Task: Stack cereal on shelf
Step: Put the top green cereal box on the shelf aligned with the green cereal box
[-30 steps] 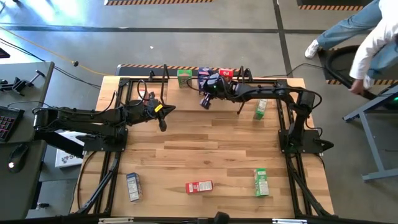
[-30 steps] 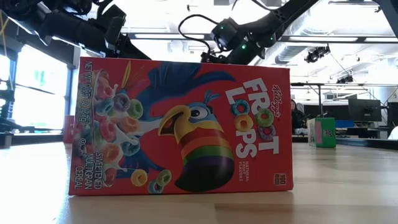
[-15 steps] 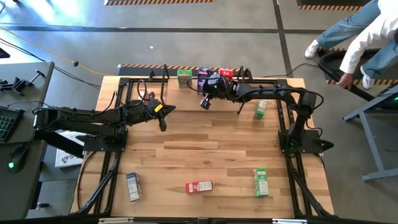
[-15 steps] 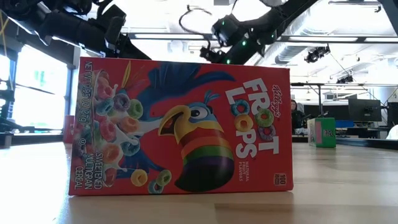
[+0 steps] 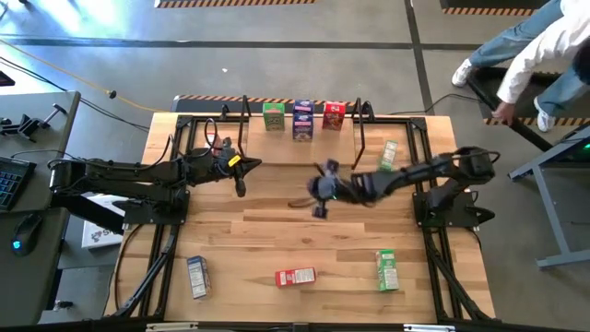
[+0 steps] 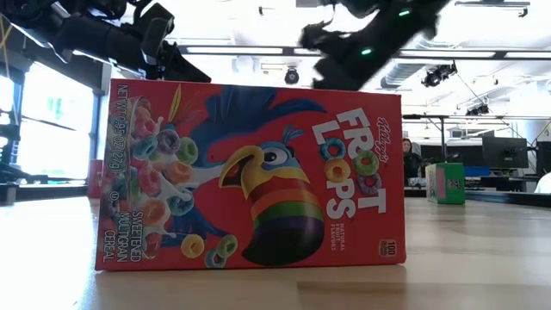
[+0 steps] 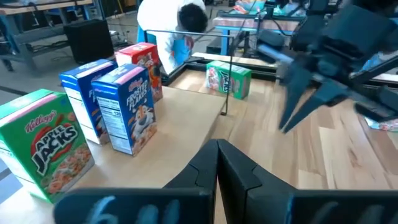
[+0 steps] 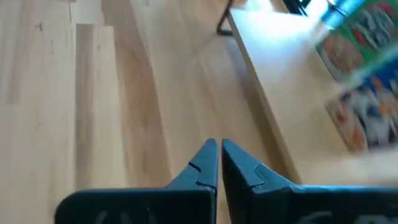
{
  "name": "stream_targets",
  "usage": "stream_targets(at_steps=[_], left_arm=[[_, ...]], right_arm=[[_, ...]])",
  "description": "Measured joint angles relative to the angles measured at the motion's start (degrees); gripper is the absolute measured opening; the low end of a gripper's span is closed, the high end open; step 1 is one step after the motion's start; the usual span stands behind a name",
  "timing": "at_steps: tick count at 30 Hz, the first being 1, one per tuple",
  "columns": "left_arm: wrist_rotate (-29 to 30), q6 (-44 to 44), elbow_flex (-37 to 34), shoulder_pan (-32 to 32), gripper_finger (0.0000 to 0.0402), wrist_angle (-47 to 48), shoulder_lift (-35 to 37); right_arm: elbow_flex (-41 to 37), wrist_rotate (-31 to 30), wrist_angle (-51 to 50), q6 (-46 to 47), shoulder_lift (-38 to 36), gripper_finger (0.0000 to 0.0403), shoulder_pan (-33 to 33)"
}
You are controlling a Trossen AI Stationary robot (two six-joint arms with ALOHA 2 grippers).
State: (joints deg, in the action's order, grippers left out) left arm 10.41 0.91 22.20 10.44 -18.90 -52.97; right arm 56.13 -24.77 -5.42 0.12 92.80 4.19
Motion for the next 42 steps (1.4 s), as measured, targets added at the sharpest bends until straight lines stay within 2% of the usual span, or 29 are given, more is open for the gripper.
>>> stream_targets(at_steps=[5,10,13,17,23,27,30,38,42], left_arm=[[-0.4,-0.6,0.0,0.0,0.0,0.1,0.0],[-1.9,-0.5,0.0,0.0,0.0,0.2,0.0],[-2.5,-0.5,0.0,0.0,0.0,0.3,0.0],[-3.2,0.8,0.0,-0.2,0.0,0.3,0.0],[-4.8,1.4,0.0,-2.7,0.0,-0.6,0.0],[-4.8,0.5,0.0,-4.2,0.0,-0.9,0.0],[-4.8,0.4,0.0,-5.0,0.0,-0.9,0.0],[-4.7,0.0,0.0,-5.4,0.0,-1.0,0.0],[-4.6,0.0,0.0,-5.4,0.0,-1.2,0.0]], right_arm=[[-7.3,-10.6,-6.4,17.4,-7.4,0.0,8.1],[-14.0,-21.4,-19.3,47.3,-14.1,0.0008,13.9],[-17.1,-23.5,-27.7,62.5,-15.4,0.0037,15.3],[-19.1,-24.8,-35.8,77.0,-14.7,0.0107,14.5],[-19.2,-26.3,-38.9,85.8,-12.8,0.0229,10.7],[-19.1,-27.3,-39.9,91.5,-10.9,0.0281,7.4],[-19.1,-27.3,-41.4,95.1,-9.5,0.0296,5.4],[-19.1,-25.3,-47.2,104.5,-5.7,0.0299,4.5],[-19.1,-27.3,-49.1,108.6,-3.6,0.0299,4.1]])
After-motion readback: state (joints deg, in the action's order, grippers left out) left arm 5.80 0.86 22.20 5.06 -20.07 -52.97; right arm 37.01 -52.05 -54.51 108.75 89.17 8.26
